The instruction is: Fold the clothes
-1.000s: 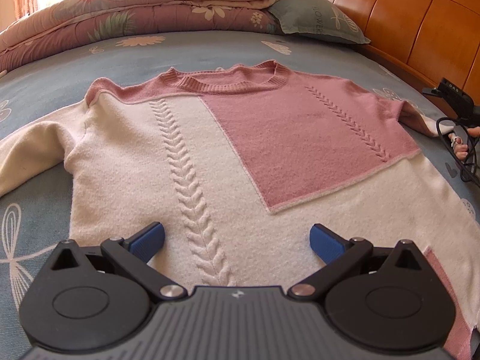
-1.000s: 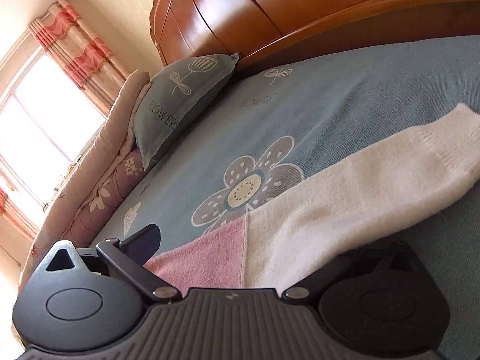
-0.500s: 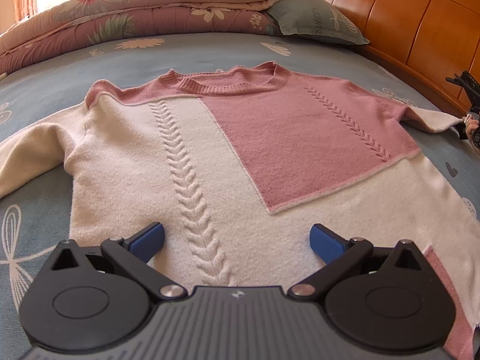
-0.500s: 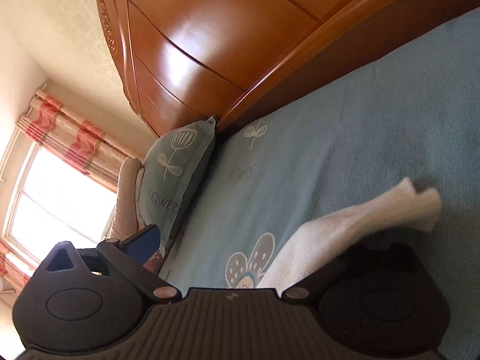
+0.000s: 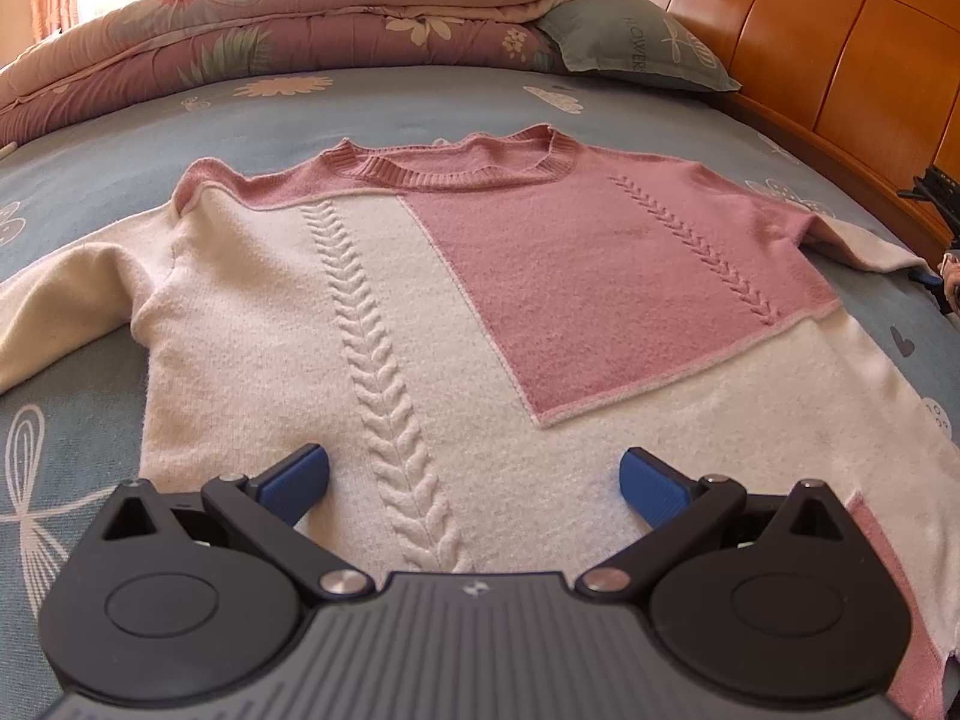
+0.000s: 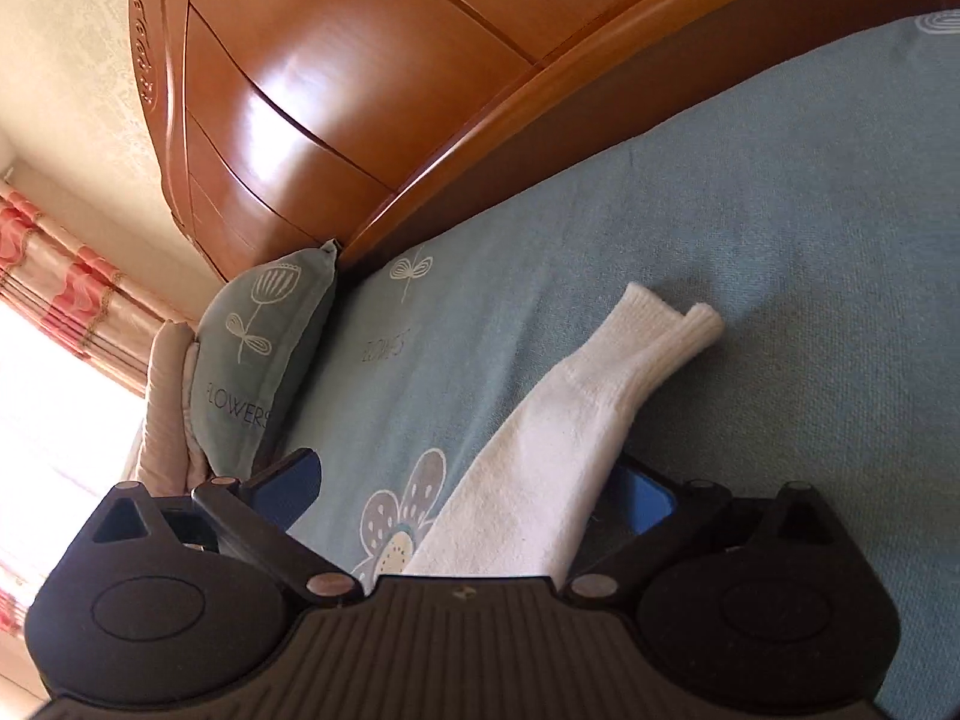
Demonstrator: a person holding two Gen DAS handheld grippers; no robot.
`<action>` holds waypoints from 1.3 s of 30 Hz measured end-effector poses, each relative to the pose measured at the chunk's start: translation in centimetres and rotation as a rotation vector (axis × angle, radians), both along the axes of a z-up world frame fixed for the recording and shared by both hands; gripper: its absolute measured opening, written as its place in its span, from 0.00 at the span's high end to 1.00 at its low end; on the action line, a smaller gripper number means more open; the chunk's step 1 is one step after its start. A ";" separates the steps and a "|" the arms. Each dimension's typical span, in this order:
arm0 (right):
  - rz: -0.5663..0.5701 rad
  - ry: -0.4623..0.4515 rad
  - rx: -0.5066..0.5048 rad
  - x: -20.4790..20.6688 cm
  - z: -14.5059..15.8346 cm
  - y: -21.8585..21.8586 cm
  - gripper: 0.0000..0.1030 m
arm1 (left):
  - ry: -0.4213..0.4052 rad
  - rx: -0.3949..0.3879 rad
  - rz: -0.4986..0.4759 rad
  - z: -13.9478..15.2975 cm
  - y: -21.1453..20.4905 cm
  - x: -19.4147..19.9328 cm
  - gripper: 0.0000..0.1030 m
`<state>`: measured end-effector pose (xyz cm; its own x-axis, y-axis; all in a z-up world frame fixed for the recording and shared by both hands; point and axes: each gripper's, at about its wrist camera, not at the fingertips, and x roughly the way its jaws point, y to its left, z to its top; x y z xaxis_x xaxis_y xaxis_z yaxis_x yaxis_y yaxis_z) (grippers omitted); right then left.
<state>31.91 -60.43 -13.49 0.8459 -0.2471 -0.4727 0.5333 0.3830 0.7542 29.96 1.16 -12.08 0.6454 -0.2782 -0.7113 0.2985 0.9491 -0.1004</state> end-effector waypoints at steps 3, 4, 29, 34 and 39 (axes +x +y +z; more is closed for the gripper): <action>0.109 0.062 -0.039 0.3 0.8 3.3 0.00 | 0.006 0.006 0.001 0.1 -0.1 -0.2 0.01; 0.148 0.082 -0.052 0.5 1.1 4.4 0.00 | 0.007 0.008 0.001 0.1 -0.1 -0.2 0.01; 0.118 0.216 -0.178 1.6 1.7 5.0 0.00 | 0.003 0.008 -0.008 0.0 0.0 -0.4 0.01; 0.298 0.322 -0.511 2.5 5.6 12.2 0.00 | 0.004 0.016 -0.004 0.1 -0.2 -0.4 0.01; 0.540 0.402 -0.775 7.3 3.5 19.5 0.00 | -0.001 0.021 -0.008 0.0 -0.2 -0.4 0.01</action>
<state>39.19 -40.96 -9.98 0.7492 -0.2380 -0.6181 0.3039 0.9527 0.0015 29.53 0.94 -12.09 0.6441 -0.2685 -0.7163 0.3063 0.9486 -0.0801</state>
